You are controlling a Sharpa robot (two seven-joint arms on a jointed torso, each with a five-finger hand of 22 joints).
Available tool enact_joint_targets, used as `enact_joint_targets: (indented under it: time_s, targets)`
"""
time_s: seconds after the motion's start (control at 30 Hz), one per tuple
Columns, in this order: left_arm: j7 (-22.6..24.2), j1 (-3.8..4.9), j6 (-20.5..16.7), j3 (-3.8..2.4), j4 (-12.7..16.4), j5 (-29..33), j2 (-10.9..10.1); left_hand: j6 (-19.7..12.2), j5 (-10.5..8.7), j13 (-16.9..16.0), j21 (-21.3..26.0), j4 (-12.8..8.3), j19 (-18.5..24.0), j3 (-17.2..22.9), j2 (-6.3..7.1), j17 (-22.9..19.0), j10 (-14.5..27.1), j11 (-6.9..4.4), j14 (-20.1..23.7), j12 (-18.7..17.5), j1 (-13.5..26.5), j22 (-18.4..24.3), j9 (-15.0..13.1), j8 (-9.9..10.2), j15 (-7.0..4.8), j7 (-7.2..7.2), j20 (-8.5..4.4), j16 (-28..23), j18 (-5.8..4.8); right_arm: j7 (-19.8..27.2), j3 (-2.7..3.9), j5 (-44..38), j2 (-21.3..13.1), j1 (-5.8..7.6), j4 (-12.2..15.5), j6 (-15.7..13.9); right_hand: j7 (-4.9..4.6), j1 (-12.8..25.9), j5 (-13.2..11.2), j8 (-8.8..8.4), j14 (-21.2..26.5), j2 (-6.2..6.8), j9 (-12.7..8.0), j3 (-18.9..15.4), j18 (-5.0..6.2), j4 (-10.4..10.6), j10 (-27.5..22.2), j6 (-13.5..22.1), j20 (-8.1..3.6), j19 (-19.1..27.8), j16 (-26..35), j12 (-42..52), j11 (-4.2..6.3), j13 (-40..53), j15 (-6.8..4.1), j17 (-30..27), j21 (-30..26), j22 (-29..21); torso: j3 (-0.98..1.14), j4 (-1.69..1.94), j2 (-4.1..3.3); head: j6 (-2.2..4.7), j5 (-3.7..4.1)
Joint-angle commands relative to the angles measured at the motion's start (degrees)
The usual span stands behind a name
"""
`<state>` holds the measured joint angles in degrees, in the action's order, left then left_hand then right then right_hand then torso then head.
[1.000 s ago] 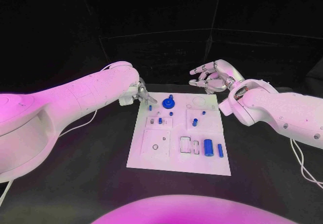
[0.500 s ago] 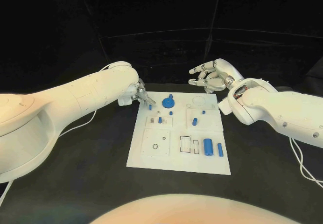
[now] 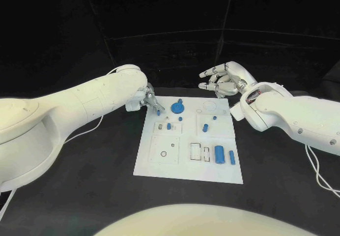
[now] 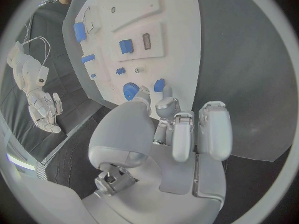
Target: Assemble the parts on the task board
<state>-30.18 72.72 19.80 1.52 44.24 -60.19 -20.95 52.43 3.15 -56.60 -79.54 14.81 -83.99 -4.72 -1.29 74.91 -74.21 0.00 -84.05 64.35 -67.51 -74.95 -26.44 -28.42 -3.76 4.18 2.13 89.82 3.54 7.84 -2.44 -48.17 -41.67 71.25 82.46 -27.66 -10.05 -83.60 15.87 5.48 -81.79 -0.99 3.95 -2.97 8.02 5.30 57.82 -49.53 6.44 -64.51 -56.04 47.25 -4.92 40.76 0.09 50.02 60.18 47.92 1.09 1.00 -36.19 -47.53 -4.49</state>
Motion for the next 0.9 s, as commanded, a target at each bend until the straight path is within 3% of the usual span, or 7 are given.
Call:
enact_joint_targets:
  time_s: [0.03, 0.57, 0.9]
  targets:
    - [0.89, 0.06, 0.76, -0.02, -0.06, -0.33, 0.17, 0.39, -0.28, -0.04, -0.24, -0.46, -0.95, 0.05, -0.01, 15.09, -0.26, -0.12, -5.95, 0.23, -0.76, -0.25, 0.10, 0.21, -0.01, 0.05, 0.25, 0.18, -0.30, 0.50, 0.04, 0.10, 0.10, 0.10, 0.07, 0.28, -0.06, 0.17, 0.34, -0.16, 0.41, 0.05, -0.05, 0.12, 0.65, 0.36, -0.29, 0.46, -0.01, 0.42, 0.19, 0.27, 0.06, -0.06, 0.15, 0.07, -0.16, -0.03, 0.01, -0.01, -0.03, -0.07, 0.05]
    - [1.03, -0.10, 0.83, 0.10, -0.19, -0.33, 0.39, 0.92, -0.27, 0.17, -0.23, -2.93, -0.92, 0.97, -2.10, 15.09, -0.28, -0.12, -5.95, 0.14, -3.98, -0.36, 1.25, 0.57, -0.01, 0.08, 0.22, 0.18, -0.30, 0.49, 0.04, 0.10, 0.27, 0.10, -0.03, 0.34, -0.06, 0.17, 0.34, -0.16, 0.41, 0.05, -0.05, 0.12, 0.65, 0.36, -0.29, 0.46, -0.01, 0.42, 0.19, 0.27, 0.06, -0.06, 0.15, 0.08, -0.16, -0.03, 0.01, 0.00, 0.01, -0.22, 0.03]
    - [1.43, -0.11, -0.49, 0.11, -0.14, -0.33, 0.24, 0.89, -0.40, 0.42, -0.09, -7.02, -0.84, 5.37, -6.12, 15.09, -0.12, -0.68, -5.95, -0.18, -9.91, -0.28, 2.10, 1.10, -0.45, -0.46, -0.13, 0.18, -0.26, 0.48, 0.04, 0.10, 0.29, 0.10, -0.06, 0.37, -0.07, 0.18, 0.40, -0.15, 0.42, -0.04, -0.04, 0.15, 0.66, 0.43, -0.32, 0.47, 0.01, 0.43, 0.23, 0.31, 0.05, -0.08, 0.16, 0.07, -0.20, -0.05, 0.02, -0.05, -0.03, -0.30, 0.14]
